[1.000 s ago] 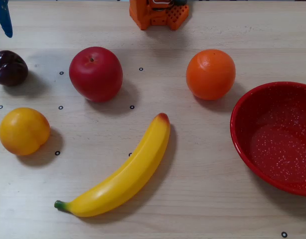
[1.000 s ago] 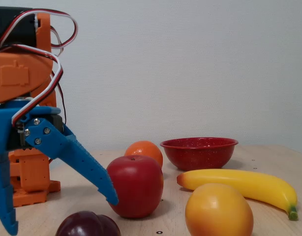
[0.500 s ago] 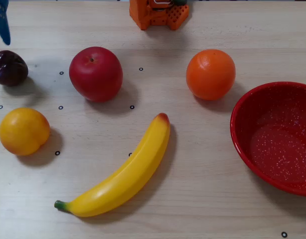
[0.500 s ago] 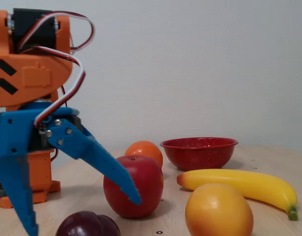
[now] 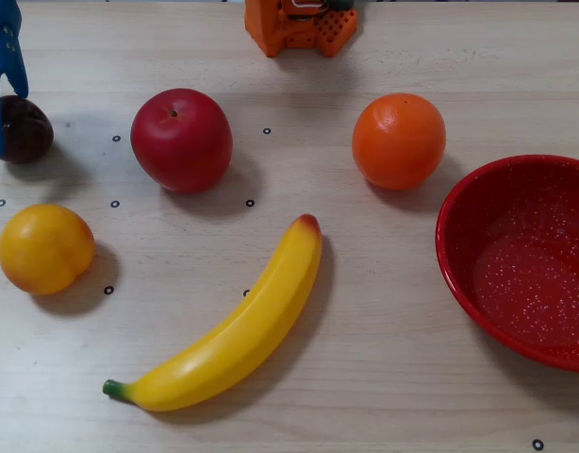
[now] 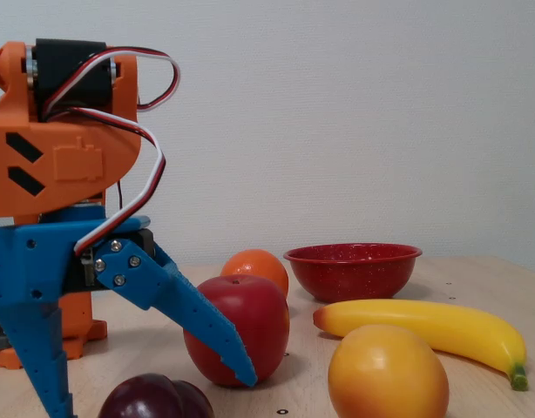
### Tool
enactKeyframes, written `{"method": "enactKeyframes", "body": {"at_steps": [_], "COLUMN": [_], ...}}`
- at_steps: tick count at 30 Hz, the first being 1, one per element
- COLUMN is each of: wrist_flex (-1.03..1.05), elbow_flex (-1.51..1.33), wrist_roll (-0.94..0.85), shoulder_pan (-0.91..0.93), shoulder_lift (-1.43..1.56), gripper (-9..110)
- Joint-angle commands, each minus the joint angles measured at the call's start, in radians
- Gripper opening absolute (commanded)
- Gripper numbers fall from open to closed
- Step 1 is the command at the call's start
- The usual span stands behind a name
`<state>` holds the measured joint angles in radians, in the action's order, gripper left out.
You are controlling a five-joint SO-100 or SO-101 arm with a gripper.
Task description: Put plum in the red bowl.
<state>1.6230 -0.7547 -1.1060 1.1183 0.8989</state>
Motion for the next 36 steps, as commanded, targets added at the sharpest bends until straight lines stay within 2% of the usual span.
{"method": "enactKeyframes", "body": {"at_steps": [1,36], "wrist_flex": [-0.011,-0.084], "elbow_flex": [0.100,0.089], "wrist_roll": [-0.011,0.034], "shoulder_pan": [-0.028,-0.066], "shoulder_lift": [0.046,-0.006], "gripper": [48,45]}}
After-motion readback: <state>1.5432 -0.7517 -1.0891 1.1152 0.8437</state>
